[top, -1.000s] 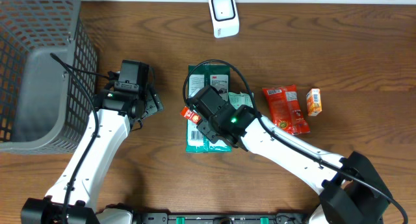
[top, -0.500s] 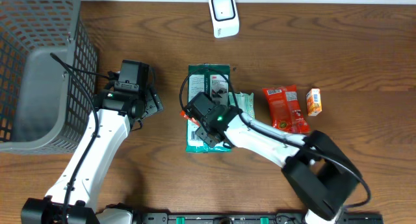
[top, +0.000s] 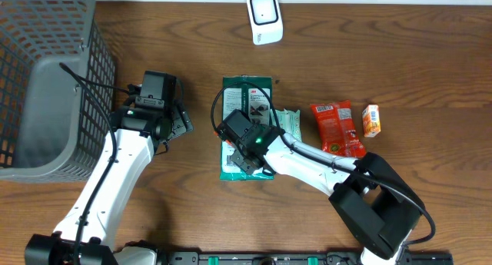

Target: Scan the item barcode

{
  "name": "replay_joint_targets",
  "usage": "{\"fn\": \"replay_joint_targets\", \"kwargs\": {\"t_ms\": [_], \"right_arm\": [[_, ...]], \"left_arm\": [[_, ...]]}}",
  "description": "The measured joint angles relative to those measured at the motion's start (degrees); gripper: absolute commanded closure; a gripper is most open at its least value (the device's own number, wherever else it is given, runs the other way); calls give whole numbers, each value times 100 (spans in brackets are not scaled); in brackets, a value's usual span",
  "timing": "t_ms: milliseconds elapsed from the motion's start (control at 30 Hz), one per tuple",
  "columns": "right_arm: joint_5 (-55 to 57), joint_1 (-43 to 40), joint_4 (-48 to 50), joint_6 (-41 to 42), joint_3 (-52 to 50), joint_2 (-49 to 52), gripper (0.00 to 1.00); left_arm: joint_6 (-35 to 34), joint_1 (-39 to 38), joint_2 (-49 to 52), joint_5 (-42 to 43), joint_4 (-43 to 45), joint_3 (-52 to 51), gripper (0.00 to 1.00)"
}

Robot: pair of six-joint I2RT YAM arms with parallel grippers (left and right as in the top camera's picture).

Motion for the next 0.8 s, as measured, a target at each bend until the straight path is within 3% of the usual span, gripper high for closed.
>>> {"fn": "replay_joint_targets", "kwargs": {"t_ms": [100,367,800], "right_arm": [[9,-17,-9,9,0,-26,99],[-651,-295,-11,256,-2,-481,99],[-3703,-1858,105,1161,0,-612,99]], "left_arm": [[0,0,0,0,0,0,12],[0,0,0,0,0,0,12],[0,0,0,0,0,0,12]]}}
